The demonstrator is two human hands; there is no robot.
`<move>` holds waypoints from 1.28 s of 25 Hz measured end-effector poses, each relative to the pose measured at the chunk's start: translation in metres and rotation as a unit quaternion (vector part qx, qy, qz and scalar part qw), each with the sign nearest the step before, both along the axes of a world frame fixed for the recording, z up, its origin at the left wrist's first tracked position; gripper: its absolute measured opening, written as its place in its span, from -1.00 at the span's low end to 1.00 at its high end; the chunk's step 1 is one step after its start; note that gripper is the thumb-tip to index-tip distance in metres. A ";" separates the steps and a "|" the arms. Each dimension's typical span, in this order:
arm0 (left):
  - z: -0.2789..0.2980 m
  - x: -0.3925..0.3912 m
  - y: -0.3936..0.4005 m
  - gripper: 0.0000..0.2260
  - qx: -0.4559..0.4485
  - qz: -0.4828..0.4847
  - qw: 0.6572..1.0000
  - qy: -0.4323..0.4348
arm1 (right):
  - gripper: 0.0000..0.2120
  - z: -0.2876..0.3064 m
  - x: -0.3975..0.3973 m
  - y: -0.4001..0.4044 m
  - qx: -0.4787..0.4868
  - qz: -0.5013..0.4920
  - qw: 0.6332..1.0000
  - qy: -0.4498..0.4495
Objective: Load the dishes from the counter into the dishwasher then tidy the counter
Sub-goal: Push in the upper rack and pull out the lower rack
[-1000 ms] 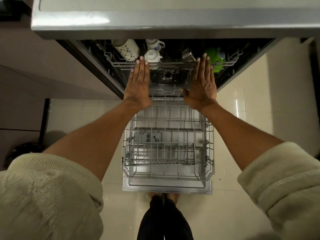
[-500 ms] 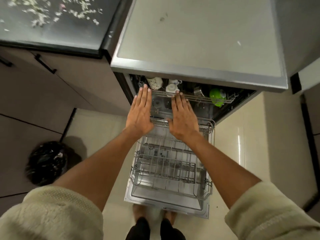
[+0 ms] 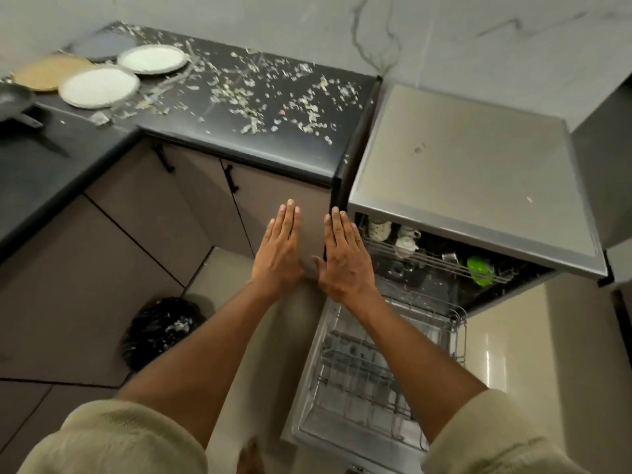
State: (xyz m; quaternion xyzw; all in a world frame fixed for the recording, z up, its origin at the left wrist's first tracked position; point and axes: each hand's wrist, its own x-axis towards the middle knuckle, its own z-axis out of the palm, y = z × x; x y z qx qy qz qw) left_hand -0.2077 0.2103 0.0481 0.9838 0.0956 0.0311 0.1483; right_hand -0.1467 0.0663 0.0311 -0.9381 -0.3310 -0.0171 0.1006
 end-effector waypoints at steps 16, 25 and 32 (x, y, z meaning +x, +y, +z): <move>0.085 -0.015 0.198 -0.20 0.020 0.045 0.995 -0.088 | -0.23 0.101 0.006 0.209 0.054 0.025 0.997 -0.050; 0.044 0.124 0.292 -0.20 0.025 0.044 0.998 -0.037 | -0.22 0.060 0.140 0.310 0.055 0.017 0.998 0.003; 0.043 0.230 0.372 -0.25 -0.001 0.081 0.996 -0.049 | -0.25 0.064 0.251 0.399 0.022 0.066 0.997 0.032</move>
